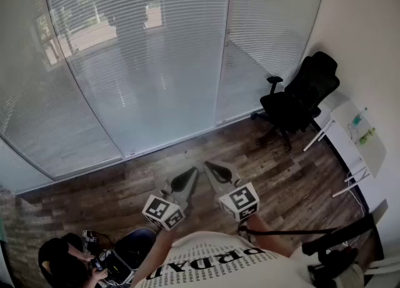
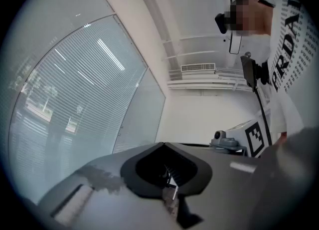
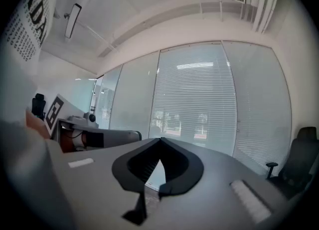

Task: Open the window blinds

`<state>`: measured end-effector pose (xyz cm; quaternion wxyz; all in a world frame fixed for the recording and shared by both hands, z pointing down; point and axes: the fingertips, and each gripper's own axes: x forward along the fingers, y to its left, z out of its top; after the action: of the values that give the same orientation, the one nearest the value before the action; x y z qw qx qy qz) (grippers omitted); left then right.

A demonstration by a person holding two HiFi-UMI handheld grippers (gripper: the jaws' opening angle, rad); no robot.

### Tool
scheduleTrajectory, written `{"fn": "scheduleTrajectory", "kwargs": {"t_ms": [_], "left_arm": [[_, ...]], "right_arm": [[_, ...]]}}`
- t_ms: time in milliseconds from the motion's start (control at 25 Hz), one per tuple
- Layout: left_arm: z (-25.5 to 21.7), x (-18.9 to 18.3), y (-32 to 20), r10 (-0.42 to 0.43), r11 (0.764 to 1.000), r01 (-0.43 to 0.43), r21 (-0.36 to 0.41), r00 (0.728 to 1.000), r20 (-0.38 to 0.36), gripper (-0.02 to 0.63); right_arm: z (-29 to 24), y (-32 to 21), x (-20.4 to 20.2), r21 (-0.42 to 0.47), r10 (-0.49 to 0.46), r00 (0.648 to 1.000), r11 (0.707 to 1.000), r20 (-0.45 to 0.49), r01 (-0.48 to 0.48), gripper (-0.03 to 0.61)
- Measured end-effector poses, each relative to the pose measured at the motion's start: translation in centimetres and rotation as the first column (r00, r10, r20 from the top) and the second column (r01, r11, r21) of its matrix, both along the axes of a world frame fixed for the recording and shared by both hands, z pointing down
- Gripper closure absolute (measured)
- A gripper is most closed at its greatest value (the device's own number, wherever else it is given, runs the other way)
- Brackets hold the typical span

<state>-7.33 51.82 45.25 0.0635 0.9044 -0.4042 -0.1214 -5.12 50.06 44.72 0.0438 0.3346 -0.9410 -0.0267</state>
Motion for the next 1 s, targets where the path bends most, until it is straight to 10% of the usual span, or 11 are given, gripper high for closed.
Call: {"fn": "scheduleTrajectory", "kwargs": {"t_ms": [1000], "left_arm": [[1.2,-2.1,2.0,0.045,0.999,-0.046,-0.022,0.998,-0.044,0.615]], "right_arm": [[1.0,1.0,-4.1,-0.029,-0.009,0.997,0.999,0.078,0.012,0.569]]}}
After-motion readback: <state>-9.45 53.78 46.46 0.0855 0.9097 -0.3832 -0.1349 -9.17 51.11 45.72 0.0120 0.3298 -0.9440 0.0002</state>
